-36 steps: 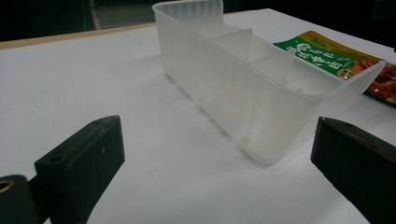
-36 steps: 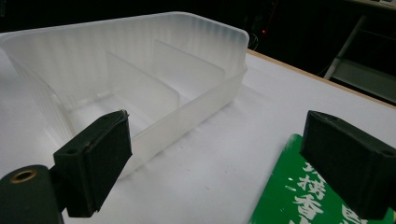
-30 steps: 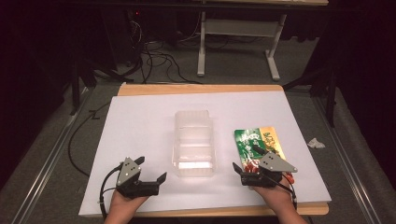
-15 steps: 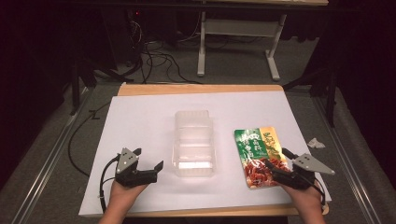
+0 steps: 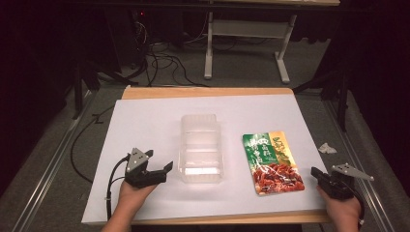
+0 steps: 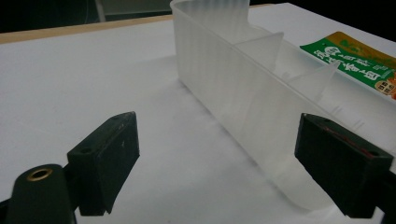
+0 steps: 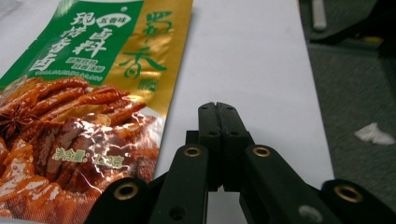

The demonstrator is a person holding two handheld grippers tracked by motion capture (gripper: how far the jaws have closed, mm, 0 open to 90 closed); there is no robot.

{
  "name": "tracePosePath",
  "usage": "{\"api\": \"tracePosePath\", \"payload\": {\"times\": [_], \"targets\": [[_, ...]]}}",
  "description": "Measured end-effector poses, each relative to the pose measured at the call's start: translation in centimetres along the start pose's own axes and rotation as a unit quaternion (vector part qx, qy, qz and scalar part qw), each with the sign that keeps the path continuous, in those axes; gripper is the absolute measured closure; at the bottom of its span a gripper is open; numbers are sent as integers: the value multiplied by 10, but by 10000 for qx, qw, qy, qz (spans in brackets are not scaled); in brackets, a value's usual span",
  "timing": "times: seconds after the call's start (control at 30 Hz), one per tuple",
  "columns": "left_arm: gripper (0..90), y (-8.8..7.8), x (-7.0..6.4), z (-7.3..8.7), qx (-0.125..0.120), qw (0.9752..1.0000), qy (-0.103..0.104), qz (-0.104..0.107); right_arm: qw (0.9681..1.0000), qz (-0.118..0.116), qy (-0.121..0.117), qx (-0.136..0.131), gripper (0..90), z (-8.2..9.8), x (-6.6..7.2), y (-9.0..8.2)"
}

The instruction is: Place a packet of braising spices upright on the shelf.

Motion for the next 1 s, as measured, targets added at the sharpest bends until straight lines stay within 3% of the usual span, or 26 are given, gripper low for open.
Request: {"api": "tracePosePath", "payload": {"times": [0.1, 0.33, 0.53, 0.6, 0.77, 0.93, 1.0], "targets": [[147, 1, -2, -2, -20, 10000, 70, 3, 9998, -121, 48, 128, 900, 4, 2, 4], [152, 2, -2, -2, -48, 10000, 80, -25, 9981, -229, -313, 478, 900, 7, 18, 17], [153, 1, -3, 0, -4, 9998, 196, -79, 9969, -557, -85, 553, 900, 7, 25, 18], [153, 1, -4, 1, 29, 9997, 241, -79, 9934, -1003, 12, 558, 900, 7, 35, 18], [155, 2, -4, 2, 61, 9995, 290, -99, 9944, -921, -12, 525, 891, 6, 38, 18], [157, 3, -3, 3, 68, 9995, 294, -114, 9921, -1085, 455, 439, 598, -2, 32, 17], [157, 4, -3, 3, 103, 9994, 325, -114, 9881, -1250, 737, 505, 529, -2, 31, 18]]}}
Point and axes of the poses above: each handheld gripper's, and its own axes: y roughly forward along the jaws, z roughly out of its underside, x roughly to its left, the point moved 10 cm from there along y, roughly forward along the jaws, and after that the axes turned 9 degrees about x, right-handed, at the moved point
